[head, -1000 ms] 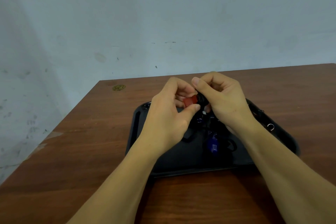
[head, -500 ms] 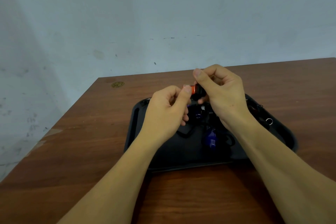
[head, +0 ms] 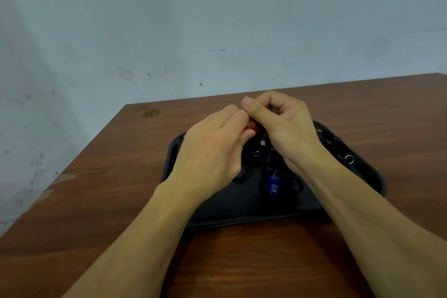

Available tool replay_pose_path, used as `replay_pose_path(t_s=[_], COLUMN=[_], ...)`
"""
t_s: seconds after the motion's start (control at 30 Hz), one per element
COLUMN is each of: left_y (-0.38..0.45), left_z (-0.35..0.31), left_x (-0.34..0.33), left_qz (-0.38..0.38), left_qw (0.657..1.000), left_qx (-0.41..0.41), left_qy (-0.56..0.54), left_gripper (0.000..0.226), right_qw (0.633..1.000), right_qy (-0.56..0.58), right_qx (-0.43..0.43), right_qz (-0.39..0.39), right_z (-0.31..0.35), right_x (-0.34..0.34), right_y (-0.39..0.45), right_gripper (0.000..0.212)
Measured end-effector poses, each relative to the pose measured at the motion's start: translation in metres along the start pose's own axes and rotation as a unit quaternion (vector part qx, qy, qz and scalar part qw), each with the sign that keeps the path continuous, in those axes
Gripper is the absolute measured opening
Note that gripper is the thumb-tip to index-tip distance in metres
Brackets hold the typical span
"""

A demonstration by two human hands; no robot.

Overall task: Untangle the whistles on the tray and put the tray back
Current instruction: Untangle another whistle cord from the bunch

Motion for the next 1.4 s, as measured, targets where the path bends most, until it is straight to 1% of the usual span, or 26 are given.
replay_pose_path(t_s=[0.07,0.13,0.17,0.2,0.23,0.27,0.3,0.33,0.37,0.43,0.47,0.53,0.57,0.6,0.7,0.8,0.87,0.97,1.07,1.1,1.13,1.17,1.23,1.3,1.33,1.4], left_y=[-0.001,-0.005,-0.006,-0.007,-0.006,-0.003,-0.002,0.000,0.000,0.000,0.000,-0.001,-0.002,-0.003,-0.006,-0.006,-0.006,-0.004,-0.001,-0.001,-0.002,-0.003,-0.005,-0.007,-0.008,-0.007], left_z=[0.001,0.000,-0.002,-0.004,-0.008,-0.012,-0.016,-0.020,-0.022,-0.027,-0.029,-0.030,-0.029,-0.028,-0.024,-0.024,-0.023,-0.022,-0.022,-0.021,-0.018,-0.015,-0.010,-0.007,-0.007,-0.005], left_x=[-0.002,-0.004,-0.006,-0.008,-0.010,-0.011,-0.012,-0.013,-0.015,-0.017,-0.019,-0.021,-0.022,-0.023,-0.024,-0.017,-0.015,-0.014,-0.012,-0.011,-0.010,-0.010,-0.011,-0.010,-0.009,-0.008], left_qz=[0.008,0.005,-0.004,-0.019,-0.042,-0.067,-0.087,-0.100,-0.107,-0.119,-0.124,-0.126,-0.125,-0.125,-0.121,-0.123,-0.126,-0.115,-0.118,-0.111,-0.097,-0.078,-0.036,0.006,0.022,0.031], left_qw=[1.000,0.996,0.986,0.967,0.934,0.891,0.849,0.823,0.813,0.823,0.838,0.881,0.897,0.904,0.911,0.930,0.933,0.920,0.881,0.872,0.871,0.878,0.905,0.940,0.952,0.962], left_qx=[-0.004,0.052,0.100,0.164,0.235,0.298,0.343,0.366,0.373,0.357,0.340,0.296,0.283,0.278,0.284,0.258,0.242,0.256,0.303,0.311,0.312,0.309,0.285,0.238,0.217,0.198], left_qy=[-0.001,-0.075,-0.129,-0.193,-0.265,-0.337,-0.393,-0.423,-0.434,-0.426,-0.409,-0.347,-0.317,-0.299,-0.275,-0.233,-0.237,-0.272,-0.344,-0.362,-0.366,-0.357,-0.312,-0.245,-0.214,-0.185], left_gripper=[0.017,0.015,0.016,0.017,0.018,0.017,0.015,0.013,0.011,0.013,0.018,0.024,0.025,0.024,0.025,0.026,0.025,0.023,0.019,0.020,0.022,0.025,0.034,0.040,0.041,0.040], right_qw=[1.000,0.999,0.999,0.998,0.997,0.996,0.994,0.993,0.991,0.986,0.983,0.979,0.979,0.979,0.978,0.982,0.982,0.979,0.977,0.976,0.976,0.974,0.968,0.964,0.962,0.958], right_qy=[0.012,0.019,0.024,0.029,0.030,0.030,0.030,0.033,0.038,0.056,0.071,0.095,0.100,0.105,0.125,0.121,0.117,0.131,0.120,0.114,0.109,0.106,0.099,0.086,0.082,0.091], right_qx=[-0.019,-0.032,-0.035,-0.036,-0.034,-0.028,-0.023,-0.019,-0.016,-0.014,-0.017,-0.034,-0.048,-0.065,-0.105,-0.114,-0.121,-0.138,-0.160,-0.171,-0.183,-0.197,-0.230,-0.252,-0.258,-0.270], right_qz=[-0.001,-0.016,-0.031,-0.048,-0.065,-0.083,-0.100,-0.116,-0.131,-0.158,-0.169,-0.176,-0.170,-0.161,-0.127,-0.094,-0.083,-0.070,-0.073,-0.068,-0.055,-0.038,-0.003,0.022,0.029,0.033], right_z=[-0.003,-0.006,-0.007,-0.007,-0.008,-0.007,-0.007,-0.007,-0.006,-0.004,-0.004,-0.004,-0.005,-0.007,-0.009,-0.004,0.000,0.002,0.001,0.001,0.001,0.001,0.002,0.002,0.002,0.001], right_x=[0.000,-0.001,-0.001,-0.003,-0.005,-0.006,-0.008,-0.010,-0.012,-0.016,-0.018,-0.020,-0.021,-0.021,-0.022,-0.022,-0.021,-0.021,-0.017,-0.014,-0.011,-0.008,0.001,0.007,0.009,0.010], right_y=[-0.001,-0.002,-0.002,-0.003,-0.003,-0.003,-0.004,-0.004,-0.004,-0.006,-0.007,-0.007,-0.007,-0.007,-0.007,-0.008,-0.009,-0.010,-0.009,-0.008,-0.007,-0.006,-0.004,-0.003,-0.004,-0.005], right_gripper=[0.024,0.026,0.026,0.025,0.024,0.024,0.023,0.023,0.023,0.022,0.023,0.023,0.022,0.022,0.022,0.020,0.020,0.021,0.021,0.021,0.020,0.020,0.025,0.034,0.035,0.029])
Point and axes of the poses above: each hand's wrist, its own y-axis towards the middle knuckle, its own x-axis out of the back of the hand, z = x × y, the point moved 1 cm from there along y, towards the middle knuckle
